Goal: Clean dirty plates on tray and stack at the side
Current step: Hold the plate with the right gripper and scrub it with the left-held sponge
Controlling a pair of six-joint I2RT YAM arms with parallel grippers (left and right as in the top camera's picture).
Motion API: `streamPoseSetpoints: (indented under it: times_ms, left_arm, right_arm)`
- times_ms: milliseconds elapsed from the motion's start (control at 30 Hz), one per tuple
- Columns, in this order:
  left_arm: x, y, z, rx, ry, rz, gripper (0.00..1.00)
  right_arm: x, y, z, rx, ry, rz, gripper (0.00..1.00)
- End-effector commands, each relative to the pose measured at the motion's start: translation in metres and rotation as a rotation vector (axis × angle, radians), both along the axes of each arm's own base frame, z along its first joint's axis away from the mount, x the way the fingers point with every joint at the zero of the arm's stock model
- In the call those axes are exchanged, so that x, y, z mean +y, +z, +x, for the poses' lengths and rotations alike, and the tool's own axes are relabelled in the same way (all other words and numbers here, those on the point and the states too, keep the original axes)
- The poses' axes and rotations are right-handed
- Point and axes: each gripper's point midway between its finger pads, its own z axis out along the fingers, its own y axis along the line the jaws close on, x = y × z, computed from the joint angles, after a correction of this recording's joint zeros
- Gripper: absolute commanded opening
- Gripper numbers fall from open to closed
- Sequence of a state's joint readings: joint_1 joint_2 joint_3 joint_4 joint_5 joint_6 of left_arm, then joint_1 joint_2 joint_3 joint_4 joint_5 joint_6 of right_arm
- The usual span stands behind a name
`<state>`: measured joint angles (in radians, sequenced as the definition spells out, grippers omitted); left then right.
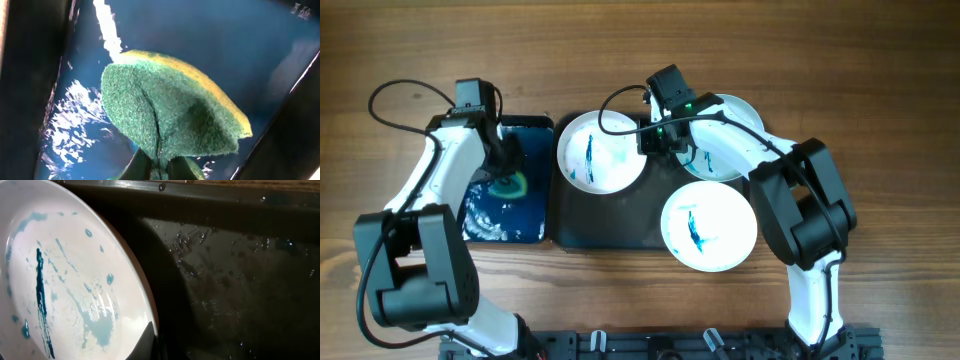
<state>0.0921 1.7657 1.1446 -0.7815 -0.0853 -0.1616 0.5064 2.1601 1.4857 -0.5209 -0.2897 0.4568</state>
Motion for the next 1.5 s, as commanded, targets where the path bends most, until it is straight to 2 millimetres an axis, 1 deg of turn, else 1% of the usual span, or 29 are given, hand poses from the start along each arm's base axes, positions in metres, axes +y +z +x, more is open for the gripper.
streamPoseSetpoints:
  times_ms: [0,67,100,167,200,267,300,367,433,467,567,600,633,700,867,900,933,967,1000,1033,1100,1133,1167,1200,1233,1300,1333,1400,1467]
  left_arm:
    - [-0.001,0.003,-0.001,0.014,-0.027,0.005,0.04]
    - [-0.003,0.007,0.0,0.016,-0.028,-0.006,0.04]
    - [-0.011,0.02,0.004,0.015,-0.036,-0.054,0.04]
    - [-0.029,0.045,0.017,-0.017,-0.056,-0.157,0.04]
    - [-0.044,0.064,0.028,-0.055,-0.052,-0.228,0.04]
    - [-0.067,0.077,0.04,-0.096,-0.025,-0.295,0.04]
    - [-0.08,0.076,0.042,-0.097,-0.037,-0.304,0.04]
    - [-0.106,0.07,0.044,-0.09,-0.099,-0.308,0.04]
    - [-0.134,0.057,0.047,-0.077,-0.152,-0.296,0.04]
    - [-0.141,0.05,0.047,-0.066,-0.172,-0.28,0.04]
    - [-0.174,0.015,0.047,-0.013,-0.178,-0.284,0.04]
    - [-0.184,-0.003,0.048,0.01,-0.168,-0.287,0.04]
    - [-0.187,-0.01,0.048,0.019,-0.169,-0.285,0.04]
    - [-0.187,-0.028,0.05,0.041,-0.168,-0.276,0.04]
    - [-0.185,-0.058,0.038,0.125,-0.204,-0.254,0.04]
    - [-0.199,-0.057,0.032,0.142,-0.281,-0.325,0.04]
    - [-0.227,-0.048,0.024,0.143,-0.418,-0.473,0.04]
    - [-0.265,-0.027,0.012,0.119,-0.596,-0.698,0.04]
    - [-0.272,-0.022,0.01,0.109,-0.624,-0.747,0.04]
    - [-0.266,-0.027,0.014,0.114,-0.59,-0.7,0.04]
    - [-0.207,-0.049,0.036,0.127,-0.292,-0.317,0.04]
    - [-0.169,-0.046,0.044,0.113,-0.133,-0.108,0.04]
    - [-0.146,-0.038,0.047,0.092,-0.042,0.018,0.04]
    - [-0.132,-0.03,0.05,0.075,-0.009,0.1,0.04]
    - [-0.133,-0.028,0.049,0.08,-0.014,0.105,0.04]
    - [-0.159,-0.032,0.028,0.164,-0.045,-0.003,0.04]
    - [-0.175,-0.032,0.02,0.2,-0.076,-0.075,0.04]
    - [-0.22,-0.03,0.006,0.248,-0.189,-0.258,0.04]
    - [-0.256,-0.025,0.007,0.221,-0.272,-0.389,0.04]
  right_arm:
    - [0.003,-0.005,0.004,0.004,-0.014,0.0,0.04]
    - [0.004,-0.005,0.003,0.008,-0.012,0.002,0.04]
    - [0.005,-0.005,0.002,0.011,-0.009,0.009,0.04]
    - [0.006,-0.002,0.002,0.012,-0.007,0.019,0.04]
    - [0.005,0.001,0.002,0.015,-0.014,0.019,0.04]
    - [-0.007,0.005,-0.002,0.038,-0.05,-0.017,0.04]
    - [-0.02,0.009,-0.003,0.033,-0.072,-0.074,0.04]
    - [-0.032,0.014,-0.005,0.026,-0.085,-0.131,0.04]
    - [-0.036,0.012,-0.011,0.034,-0.055,-0.161,0.04]
    - [-0.035,0.011,-0.013,0.036,-0.035,-0.156,0.04]
    - [-0.034,0.011,-0.015,0.041,-0.024,-0.149,0.04]
    - [-0.034,0.011,-0.014,0.041,-0.03,-0.146,0.04]
    - [-0.035,0.011,-0.014,0.043,-0.035,-0.146,0.04]
    - [-0.025,0.013,-0.021,0.101,0.009,-0.035,0.04]
    - [-0.014,-0.01,-0.03,0.238,0.068,0.157,0.04]
    - [-0.015,-0.011,-0.029,0.246,0.063,0.172,0.04]
    - [-0.016,-0.011,-0.027,0.247,0.057,0.182,0.04]
    - [-0.017,-0.01,-0.024,0.239,0.053,0.19,0.04]
    - [-0.017,-0.01,-0.024,0.237,0.052,0.191,0.04]
    - [-0.017,-0.01,-0.023,0.237,0.053,0.19,0.04]
    - [-0.017,-0.01,-0.023,0.237,0.052,0.19,0.04]
    - [-0.017,-0.01,-0.023,0.237,0.052,0.19,0.04]
    - [-0.017,-0.01,-0.024,0.237,0.052,0.19,0.04]
    - [-0.017,-0.01,-0.023,0.237,0.052,0.19,0.04]
    - [-0.017,-0.01,-0.023,0.237,0.052,0.19,0.04]
    - [-0.016,-0.01,-0.023,0.234,0.052,0.191,0.04]
    - [-0.017,-0.01,-0.023,0.233,0.051,0.188,0.04]
    - [-0.017,-0.01,-0.023,0.233,0.051,0.188,0.04]
    - [-0.017,-0.01,-0.022,0.232,0.052,0.189,0.04]
